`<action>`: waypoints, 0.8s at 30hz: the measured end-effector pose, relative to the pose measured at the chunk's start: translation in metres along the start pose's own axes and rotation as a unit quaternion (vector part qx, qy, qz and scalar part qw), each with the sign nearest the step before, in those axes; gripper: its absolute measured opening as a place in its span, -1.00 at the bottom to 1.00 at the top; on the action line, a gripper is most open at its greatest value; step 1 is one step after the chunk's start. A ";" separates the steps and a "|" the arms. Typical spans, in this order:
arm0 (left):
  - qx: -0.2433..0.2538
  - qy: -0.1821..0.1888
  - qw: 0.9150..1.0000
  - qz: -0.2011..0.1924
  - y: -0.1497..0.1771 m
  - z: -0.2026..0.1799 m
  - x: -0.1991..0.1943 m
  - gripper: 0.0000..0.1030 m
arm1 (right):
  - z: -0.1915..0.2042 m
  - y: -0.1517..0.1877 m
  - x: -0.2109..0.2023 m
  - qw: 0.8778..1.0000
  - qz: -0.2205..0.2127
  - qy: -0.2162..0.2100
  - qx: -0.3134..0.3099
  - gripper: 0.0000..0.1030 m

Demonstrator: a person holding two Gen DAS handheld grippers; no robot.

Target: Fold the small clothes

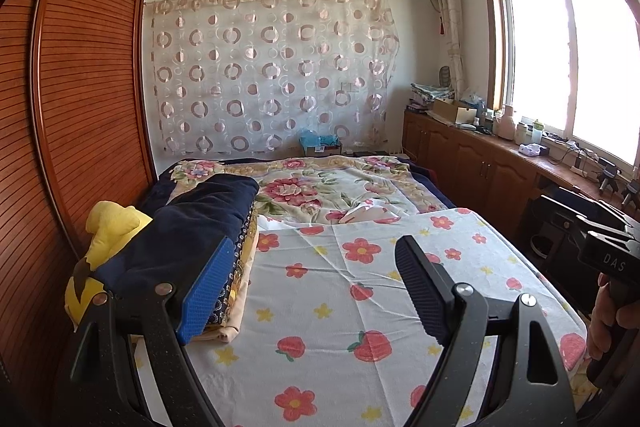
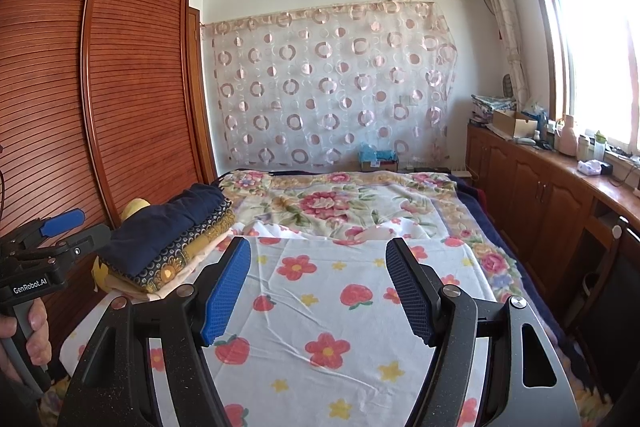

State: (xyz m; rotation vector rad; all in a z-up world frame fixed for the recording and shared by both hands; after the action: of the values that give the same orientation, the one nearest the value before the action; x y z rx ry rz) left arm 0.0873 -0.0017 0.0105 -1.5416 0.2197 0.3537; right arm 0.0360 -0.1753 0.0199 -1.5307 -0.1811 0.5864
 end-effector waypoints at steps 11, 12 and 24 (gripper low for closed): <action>0.000 0.000 1.000 0.001 0.000 0.001 0.000 0.62 | -0.002 0.001 0.001 1.000 0.000 0.000 0.000 0.40; 0.000 0.000 1.000 0.000 0.000 0.000 0.000 0.62 | -0.002 0.000 0.001 1.000 0.000 0.000 0.000 0.40; 0.000 -0.001 1.000 0.000 0.001 0.002 0.001 0.62 | -0.003 0.001 0.001 1.000 0.000 -0.001 0.001 0.40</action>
State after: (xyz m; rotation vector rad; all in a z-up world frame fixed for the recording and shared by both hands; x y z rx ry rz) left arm 0.0877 0.0003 0.0096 -1.5413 0.2187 0.3550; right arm 0.0378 -0.1775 0.0186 -1.5291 -0.1821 0.5885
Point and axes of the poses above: each gripper's, at about its wrist camera, not at the fingertips, and x roughly the way its jaws point, z to its left, y to its underside, the point moved 5 cm from there along x, roughly the way its jaws point, and after that the axes turned 9 degrees about -y, right-handed, at the moved point
